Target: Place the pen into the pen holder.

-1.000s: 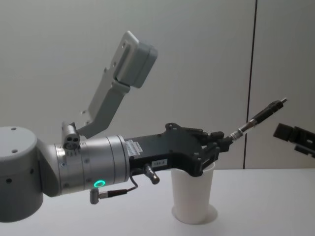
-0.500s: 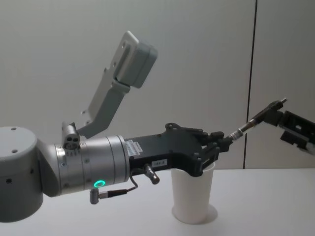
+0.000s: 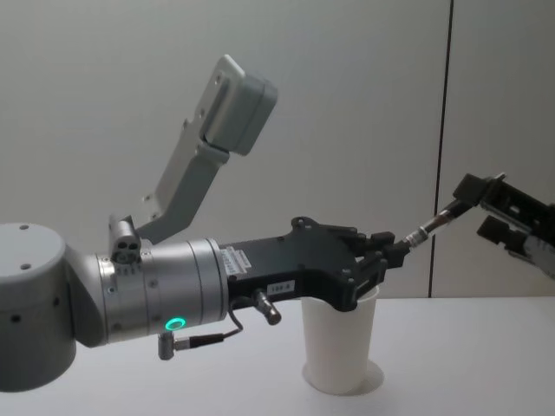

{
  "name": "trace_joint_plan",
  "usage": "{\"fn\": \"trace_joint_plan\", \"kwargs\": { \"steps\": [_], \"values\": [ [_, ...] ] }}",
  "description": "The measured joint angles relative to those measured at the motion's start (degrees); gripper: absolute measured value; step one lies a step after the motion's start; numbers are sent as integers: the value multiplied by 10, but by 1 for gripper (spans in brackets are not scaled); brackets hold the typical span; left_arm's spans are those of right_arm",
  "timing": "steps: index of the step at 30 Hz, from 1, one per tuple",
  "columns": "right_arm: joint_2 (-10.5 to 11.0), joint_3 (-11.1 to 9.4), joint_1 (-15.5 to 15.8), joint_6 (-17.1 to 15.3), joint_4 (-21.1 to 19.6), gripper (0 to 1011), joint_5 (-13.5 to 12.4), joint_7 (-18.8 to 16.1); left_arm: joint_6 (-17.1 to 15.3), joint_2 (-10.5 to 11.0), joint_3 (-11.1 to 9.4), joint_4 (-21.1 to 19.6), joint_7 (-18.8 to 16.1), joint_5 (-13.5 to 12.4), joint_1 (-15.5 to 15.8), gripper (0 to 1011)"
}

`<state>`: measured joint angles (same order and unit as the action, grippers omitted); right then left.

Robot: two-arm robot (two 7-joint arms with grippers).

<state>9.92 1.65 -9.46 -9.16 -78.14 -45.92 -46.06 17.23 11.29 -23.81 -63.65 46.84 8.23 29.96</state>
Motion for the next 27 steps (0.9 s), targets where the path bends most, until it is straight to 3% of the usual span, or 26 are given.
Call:
{"fn": "trace_joint_plan", "kwargs": {
  "steps": [27],
  "values": [
    [-11,22,-36,13,63,1001,-40,-18,0,0,0,0,0,0,0,122]
  ]
}}
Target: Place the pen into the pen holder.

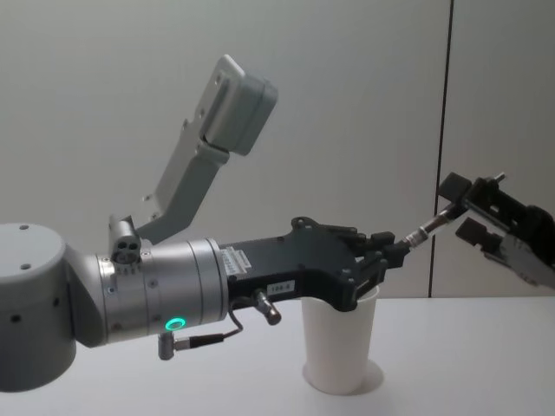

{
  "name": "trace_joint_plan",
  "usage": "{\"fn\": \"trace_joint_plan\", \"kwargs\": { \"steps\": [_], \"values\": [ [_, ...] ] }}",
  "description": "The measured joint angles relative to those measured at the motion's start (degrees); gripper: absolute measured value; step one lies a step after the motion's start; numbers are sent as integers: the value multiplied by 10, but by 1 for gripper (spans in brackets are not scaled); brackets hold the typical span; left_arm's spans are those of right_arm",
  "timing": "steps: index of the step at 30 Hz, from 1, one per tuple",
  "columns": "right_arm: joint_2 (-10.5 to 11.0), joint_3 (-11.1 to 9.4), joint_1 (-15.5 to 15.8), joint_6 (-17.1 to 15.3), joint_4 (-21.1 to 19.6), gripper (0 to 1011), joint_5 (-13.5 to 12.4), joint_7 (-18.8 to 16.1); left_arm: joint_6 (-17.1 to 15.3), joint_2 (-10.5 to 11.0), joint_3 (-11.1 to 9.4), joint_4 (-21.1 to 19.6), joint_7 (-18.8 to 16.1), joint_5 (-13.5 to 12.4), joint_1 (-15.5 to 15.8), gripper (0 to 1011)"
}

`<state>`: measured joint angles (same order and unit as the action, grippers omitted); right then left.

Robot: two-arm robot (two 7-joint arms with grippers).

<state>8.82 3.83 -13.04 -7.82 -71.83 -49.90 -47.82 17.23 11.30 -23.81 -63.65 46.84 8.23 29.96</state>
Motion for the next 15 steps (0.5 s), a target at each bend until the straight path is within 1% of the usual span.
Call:
{"fn": "trace_joint_plan", "kwargs": {
  "steps": [6,8,10,15],
  "values": [
    [-1,3,-3,2,7,1002,-8,0,0,0,0,0,0,0,0,122],
    [-1,4,-4,3,10,981,-10,0,0,0,0,0,0,0,0,122],
    [-1,5,-5,3,11,945,-12,0,0,0,0,0,0,0,0,122],
    [-1,7,-6,4,13,815,-21,2,0,0,0,0,0,0,0,122]
  ]
}}
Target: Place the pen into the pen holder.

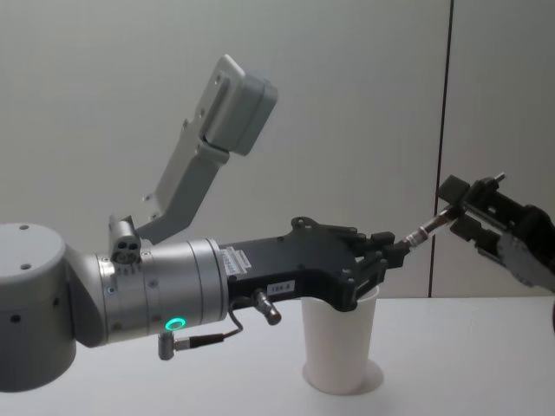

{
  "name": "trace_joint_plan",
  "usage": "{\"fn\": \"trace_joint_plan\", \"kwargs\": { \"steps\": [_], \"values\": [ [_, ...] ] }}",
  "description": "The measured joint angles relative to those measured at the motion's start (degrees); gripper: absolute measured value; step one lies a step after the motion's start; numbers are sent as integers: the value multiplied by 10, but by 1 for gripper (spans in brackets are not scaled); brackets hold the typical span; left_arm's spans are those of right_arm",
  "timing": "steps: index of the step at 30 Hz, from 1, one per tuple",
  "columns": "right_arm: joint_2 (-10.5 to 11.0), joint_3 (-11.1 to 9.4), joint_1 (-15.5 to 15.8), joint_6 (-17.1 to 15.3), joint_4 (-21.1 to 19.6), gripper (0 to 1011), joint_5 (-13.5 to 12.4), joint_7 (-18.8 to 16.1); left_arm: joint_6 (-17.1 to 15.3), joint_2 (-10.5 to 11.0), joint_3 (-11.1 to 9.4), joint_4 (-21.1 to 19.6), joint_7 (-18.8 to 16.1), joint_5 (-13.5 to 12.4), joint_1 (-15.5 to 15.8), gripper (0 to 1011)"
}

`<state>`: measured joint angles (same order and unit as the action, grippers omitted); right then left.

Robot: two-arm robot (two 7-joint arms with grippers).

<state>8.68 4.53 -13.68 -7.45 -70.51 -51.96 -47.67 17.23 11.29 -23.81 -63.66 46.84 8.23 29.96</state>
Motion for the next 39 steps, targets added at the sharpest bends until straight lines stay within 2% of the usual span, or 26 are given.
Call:
{"fn": "trace_joint_plan", "kwargs": {
  "steps": [4,5,8,10,12,14,15,18,20,29,31,39],
  "values": [
    [0,1,0,-1,1,685,-7,2,0,0,0,0,0,0,0,122],
    [0,1,-1,-2,1,685,-9,2,0,0,0,0,0,0,0,122],
    [0,2,-1,-5,1,545,-18,5,0,0,0,0,0,0,0,122],
    [0,2,-1,-6,1,503,-22,7,0,0,0,0,0,0,0,122],
    [0,2,-1,-8,0,418,-29,9,0,0,0,0,0,0,0,122],
    [1,2,-1,-10,-2,387,-34,11,0,0,0,0,0,0,0,122],
    [1,2,0,-12,-3,314,-38,12,0,0,0,0,0,0,0,122],
    [1,2,0,-13,-5,258,-43,14,0,0,0,0,0,0,0,122],
    [1,3,1,-15,-8,165,-48,15,0,0,0,0,0,0,0,122],
    [3,5,4,-18,-15,144,-59,21,0,0,0,0,0,0,0,151],
    [4,6,4,-18,-16,143,-60,22,0,0,0,0,0,0,0,238],
    [5,9,5,-16,-20,143,-61,26,0,0,0,0,0,0,0,462]
  ]
}}
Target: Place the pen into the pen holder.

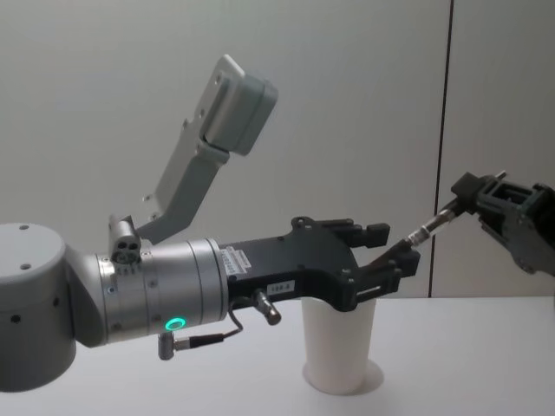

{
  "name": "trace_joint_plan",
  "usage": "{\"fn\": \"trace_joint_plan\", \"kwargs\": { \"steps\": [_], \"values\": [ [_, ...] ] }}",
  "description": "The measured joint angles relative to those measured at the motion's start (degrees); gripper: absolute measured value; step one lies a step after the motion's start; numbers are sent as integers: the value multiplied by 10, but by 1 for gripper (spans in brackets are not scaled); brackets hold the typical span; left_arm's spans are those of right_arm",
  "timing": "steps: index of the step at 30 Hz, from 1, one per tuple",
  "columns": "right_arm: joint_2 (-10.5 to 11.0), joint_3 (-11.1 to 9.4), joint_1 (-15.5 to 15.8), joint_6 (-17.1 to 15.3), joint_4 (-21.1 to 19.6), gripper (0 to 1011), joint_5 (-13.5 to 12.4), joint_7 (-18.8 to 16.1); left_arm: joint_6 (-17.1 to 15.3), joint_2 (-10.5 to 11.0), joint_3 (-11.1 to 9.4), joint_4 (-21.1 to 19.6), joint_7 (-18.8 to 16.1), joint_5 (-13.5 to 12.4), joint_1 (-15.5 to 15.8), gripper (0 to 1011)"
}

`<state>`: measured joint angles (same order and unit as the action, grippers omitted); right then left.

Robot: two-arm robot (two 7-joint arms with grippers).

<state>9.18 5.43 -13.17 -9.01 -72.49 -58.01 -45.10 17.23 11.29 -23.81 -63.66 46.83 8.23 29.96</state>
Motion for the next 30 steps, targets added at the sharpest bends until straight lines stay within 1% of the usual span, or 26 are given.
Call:
{"fn": "trace_joint_plan", "kwargs": {
  "steps": [1,3,4,5,7,8,9,11,12,13,14,16,17,18,21,23,24,25,27,28,30],
  "values": [
    [0,0,0,1,0,143,0,1,0,0,0,0,0,0,0,510],
    [1,1,0,3,-1,143,1,2,0,0,0,0,0,0,0,549],
    [1,2,0,4,-2,143,3,3,0,0,0,0,0,0,0,592],
    [1,3,0,5,-2,143,5,5,0,0,0,0,0,0,0,605],
    [1,3,0,8,-3,143,9,7,0,0,0,0,0,0,0,691],
    [1,4,-1,9,-3,144,11,8,0,0,0,0,0,0,0,711],
    [2,5,-2,13,-3,143,17,11,0,0,0,0,0,0,0,773],
    [2,6,-3,16,-3,143,23,14,0,0,0,0,0,0,0,800],
    [2,7,-4,20,-3,143,30,16,0,0,0,0,0,0,0,844],
    [2,7,-5,23,-3,143,35,18,0,0,0,0,0,0,0,844],
    [3,8,-6,25,-3,143,38,20,0,0,0,0,0,0,0,898],
    [3,9,-11,32,-2,143,51,24,0,0,0,0,0,0,0,925],
    [3,9,-11,34,-2,143,55,25,0,0,0,0,0,0,0,969],
    [4,10,-14,38,-1,143,62,27,0,0,0,0,0,0,0,990],
    [5,11,-23,51,4,143,85,32,0,0,0,0,0,0,0,1004],
    [5,11,-30,56,8,144,95,33,0,0,0,0,0,0,0,1004],
    [5,11,-36,63,12,143,106,34,0,0,0,0,0,0,0,1004],
    [5,11,-36,63,12,143,106,34,0,0,0,0,0,0,0,1004],
    [6,12,-52,71,23,143,125,35,0,0,0,0,0,0,0,1004],
    [6,12,-52,71,23,143,125,35,0,0,0,0,0,0,0,1004],
    [6,12,-64,75,32,143,137,34,0,0,0,0,0,0,0,1004]
  ]
}}
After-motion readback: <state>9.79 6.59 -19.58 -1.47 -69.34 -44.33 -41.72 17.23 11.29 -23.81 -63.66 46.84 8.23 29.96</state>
